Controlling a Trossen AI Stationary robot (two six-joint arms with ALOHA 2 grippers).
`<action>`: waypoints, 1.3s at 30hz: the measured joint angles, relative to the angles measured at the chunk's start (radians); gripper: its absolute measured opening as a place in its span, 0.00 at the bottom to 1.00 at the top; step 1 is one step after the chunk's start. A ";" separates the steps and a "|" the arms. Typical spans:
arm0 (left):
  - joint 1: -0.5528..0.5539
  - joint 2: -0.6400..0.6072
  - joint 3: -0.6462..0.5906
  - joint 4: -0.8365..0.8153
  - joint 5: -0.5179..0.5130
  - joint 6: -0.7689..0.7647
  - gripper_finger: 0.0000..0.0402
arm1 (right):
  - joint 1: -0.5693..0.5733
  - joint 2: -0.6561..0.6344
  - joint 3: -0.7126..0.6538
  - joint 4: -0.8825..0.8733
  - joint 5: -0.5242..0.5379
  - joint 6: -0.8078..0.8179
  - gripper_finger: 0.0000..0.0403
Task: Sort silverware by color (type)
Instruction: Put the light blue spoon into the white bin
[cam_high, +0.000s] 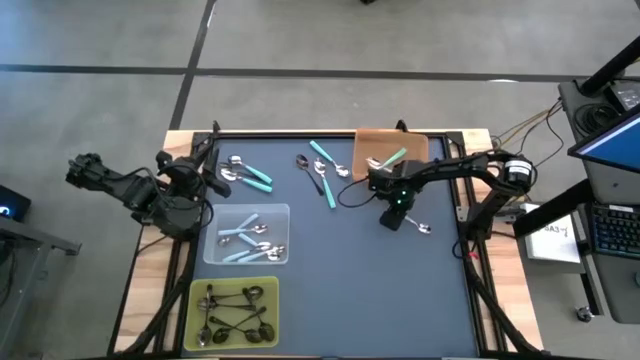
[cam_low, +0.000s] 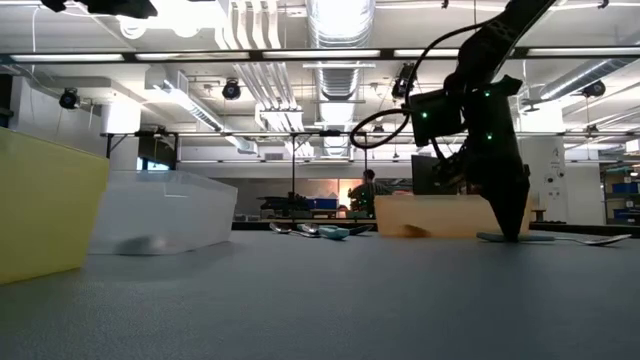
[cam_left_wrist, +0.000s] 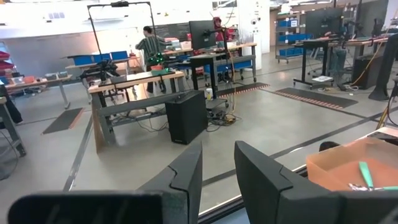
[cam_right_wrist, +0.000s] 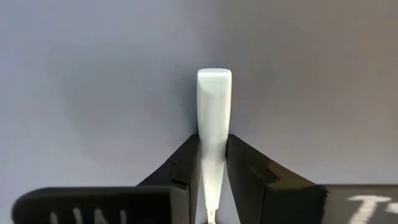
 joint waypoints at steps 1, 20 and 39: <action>0.000 0.001 0.000 0.001 0.000 0.000 0.19 | 0.000 0.001 0.000 0.000 0.004 0.005 0.14; 0.000 0.000 0.000 0.005 0.000 0.004 0.19 | 0.003 -0.064 0.121 -0.225 0.001 -0.016 0.10; 0.000 0.118 -0.027 0.219 0.479 0.035 0.19 | 0.002 -0.138 0.501 0.342 -0.005 0.010 0.10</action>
